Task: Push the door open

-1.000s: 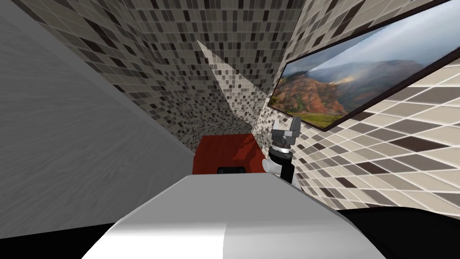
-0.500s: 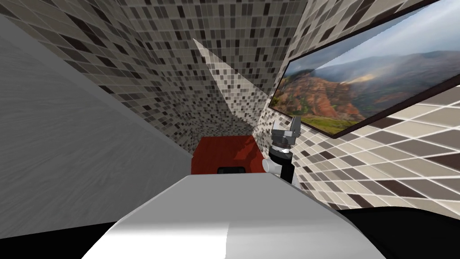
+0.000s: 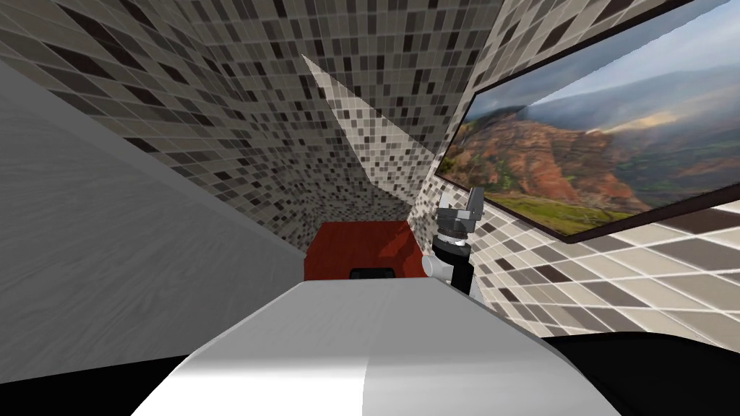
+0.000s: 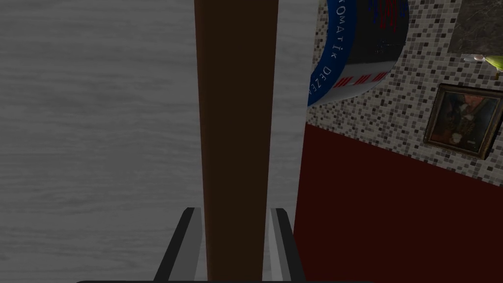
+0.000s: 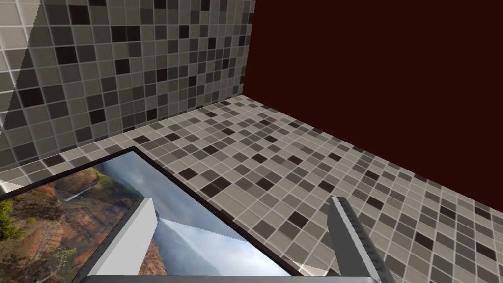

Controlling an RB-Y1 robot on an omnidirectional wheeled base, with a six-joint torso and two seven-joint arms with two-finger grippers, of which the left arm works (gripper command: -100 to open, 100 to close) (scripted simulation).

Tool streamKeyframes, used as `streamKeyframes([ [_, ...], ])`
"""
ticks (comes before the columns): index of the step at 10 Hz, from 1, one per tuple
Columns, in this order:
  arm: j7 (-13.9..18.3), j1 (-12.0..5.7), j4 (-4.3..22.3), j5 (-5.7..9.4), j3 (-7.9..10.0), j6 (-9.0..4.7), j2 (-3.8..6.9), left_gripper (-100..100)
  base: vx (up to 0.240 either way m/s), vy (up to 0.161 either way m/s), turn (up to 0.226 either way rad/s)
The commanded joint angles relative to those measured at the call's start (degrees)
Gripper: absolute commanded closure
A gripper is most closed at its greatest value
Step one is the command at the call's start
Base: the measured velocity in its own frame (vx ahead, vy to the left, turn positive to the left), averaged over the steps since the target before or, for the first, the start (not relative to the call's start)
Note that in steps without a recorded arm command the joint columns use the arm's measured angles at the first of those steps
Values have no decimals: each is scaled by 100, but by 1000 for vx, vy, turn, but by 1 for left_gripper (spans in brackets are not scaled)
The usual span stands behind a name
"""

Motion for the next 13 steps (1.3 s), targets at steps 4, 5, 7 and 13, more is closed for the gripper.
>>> streamKeyframes([
  [4, -102, -103, 27, 184, 199, 208, 6, 100, 165, -94, 33],
  [5, -128, -122, 48, 239, 256, 264, 1, 100, 167, -71, 30],
  [7, -180, -158, 90, 347, 370, 376, -10, 100, 175, -114, 23],
  [13, -302, -245, 188, 603, 638, 638, -36, 100, 181, -93, 23],
])
